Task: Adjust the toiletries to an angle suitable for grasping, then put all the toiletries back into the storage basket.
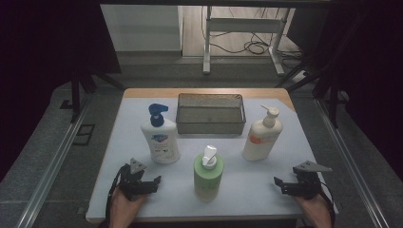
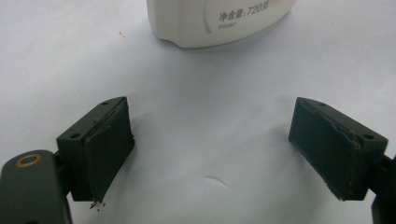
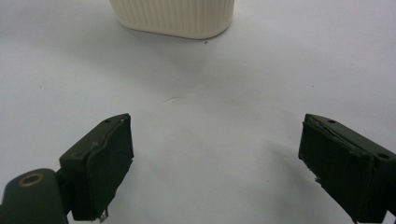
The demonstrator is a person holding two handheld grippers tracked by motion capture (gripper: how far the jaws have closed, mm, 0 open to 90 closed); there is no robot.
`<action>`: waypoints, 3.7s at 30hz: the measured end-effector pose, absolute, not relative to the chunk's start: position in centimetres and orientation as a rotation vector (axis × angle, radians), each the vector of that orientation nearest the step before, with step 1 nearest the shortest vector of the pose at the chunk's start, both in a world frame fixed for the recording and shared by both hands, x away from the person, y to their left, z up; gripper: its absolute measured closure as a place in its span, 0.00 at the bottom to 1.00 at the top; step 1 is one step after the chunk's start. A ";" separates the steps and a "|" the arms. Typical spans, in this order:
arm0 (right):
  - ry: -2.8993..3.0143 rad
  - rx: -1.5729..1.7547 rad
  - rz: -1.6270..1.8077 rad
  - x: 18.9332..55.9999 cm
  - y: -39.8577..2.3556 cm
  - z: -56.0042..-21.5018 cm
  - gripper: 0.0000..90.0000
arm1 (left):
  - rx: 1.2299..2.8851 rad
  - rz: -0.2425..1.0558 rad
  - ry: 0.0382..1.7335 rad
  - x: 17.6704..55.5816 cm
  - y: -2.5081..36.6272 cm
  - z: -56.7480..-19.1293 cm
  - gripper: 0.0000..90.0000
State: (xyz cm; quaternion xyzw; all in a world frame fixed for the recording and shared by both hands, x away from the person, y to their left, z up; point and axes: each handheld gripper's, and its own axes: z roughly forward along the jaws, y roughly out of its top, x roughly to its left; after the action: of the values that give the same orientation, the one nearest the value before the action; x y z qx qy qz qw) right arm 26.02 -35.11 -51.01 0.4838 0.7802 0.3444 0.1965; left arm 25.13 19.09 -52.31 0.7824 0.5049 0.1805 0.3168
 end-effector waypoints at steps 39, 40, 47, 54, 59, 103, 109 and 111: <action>2.285 1.286 1.024 28.1 -35.0 -48.3 0.36 | 2.052 0.479 1.330 25.1 19.1 -52.4 0.14; 2.286 1.282 1.031 28.2 -35.0 -48.2 0.36 | 2.052 0.479 1.330 25.1 19.1 -52.4 0.14; 2.268 1.296 1.049 28.9 -35.5 -47.7 0.40 | 2.052 0.479 1.330 25.1 19.1 -52.4 0.14; 2.264 1.318 1.049 29.8 -35.8 -47.5 0.51 | 2.052 0.479 1.330 25.1 19.1 -52.4 0.14; 2.278 1.328 1.033 30.5 -35.9 -47.4 0.65 | 2.052 0.479 1.330 25.1 19.1 -52.4 0.14; 2.286 1.275 1.065 38.7 -33.8 -47.6 1.00 | 2.051 0.480 1.329 25.1 19.1 -52.4 0.14; 2.294 1.271 1.073 38.6 -34.0 -47.6 1.00 | 2.051 0.480 1.329 25.1 19.1 -52.4 0.14; 2.295 1.269 1.070 38.5 -34.0 -47.6 1.00 | 2.051 0.480 1.329 25.1 19.1 -52.4 0.14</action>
State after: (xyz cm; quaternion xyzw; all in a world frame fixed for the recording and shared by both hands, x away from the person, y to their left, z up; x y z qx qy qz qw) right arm 38.52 -33.99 -47.62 0.4425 0.8007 0.3733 0.1540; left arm 25.09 19.07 -52.38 0.7802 0.5057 0.1825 0.3197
